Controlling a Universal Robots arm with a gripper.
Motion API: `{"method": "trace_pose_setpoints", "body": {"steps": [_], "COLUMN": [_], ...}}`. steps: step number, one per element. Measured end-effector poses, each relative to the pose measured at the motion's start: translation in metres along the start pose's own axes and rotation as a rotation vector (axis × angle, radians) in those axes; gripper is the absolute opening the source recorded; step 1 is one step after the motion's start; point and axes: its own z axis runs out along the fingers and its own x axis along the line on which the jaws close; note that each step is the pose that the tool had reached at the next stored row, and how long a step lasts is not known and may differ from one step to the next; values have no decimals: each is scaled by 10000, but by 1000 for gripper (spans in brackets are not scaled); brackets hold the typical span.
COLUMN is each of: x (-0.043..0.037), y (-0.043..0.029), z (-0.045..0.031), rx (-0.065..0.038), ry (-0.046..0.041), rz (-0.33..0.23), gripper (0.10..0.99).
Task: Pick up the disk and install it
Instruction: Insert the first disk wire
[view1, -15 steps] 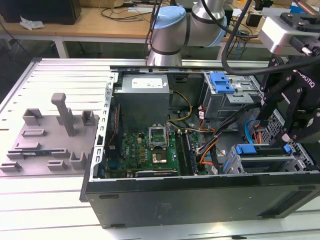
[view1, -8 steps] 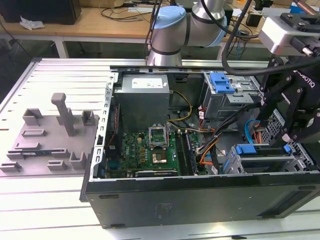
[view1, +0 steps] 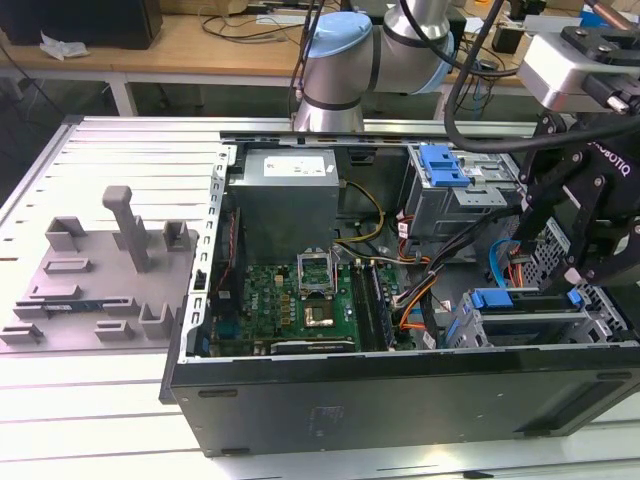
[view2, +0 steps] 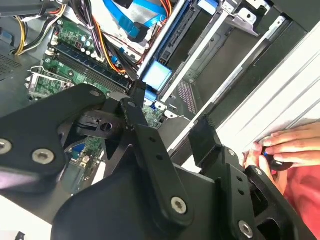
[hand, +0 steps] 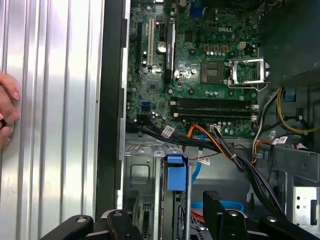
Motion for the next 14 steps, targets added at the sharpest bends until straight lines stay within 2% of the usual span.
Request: {"method": "trace_pose_setpoints", "body": {"steps": [1,2,4,5,7,9,10,12,13,14], "x": [-14,-25,-49,-54,-100,-211,-315,-444,-528,-605], "y": [-1,-1,-2,-3,15,15,13,8,5,3], "z": [4,6,7,11,41,62,78,94,103,111], "rx": [5,74,347,434,468,475,476,476,476,476], "ry": [0,2,3,-2,-3,105,323,792,1152,1475], "rz": [4,35,202,429,621,621,626,636,642,649], "gripper": [624,624,624,624,624,624,624,612,541,412]}}
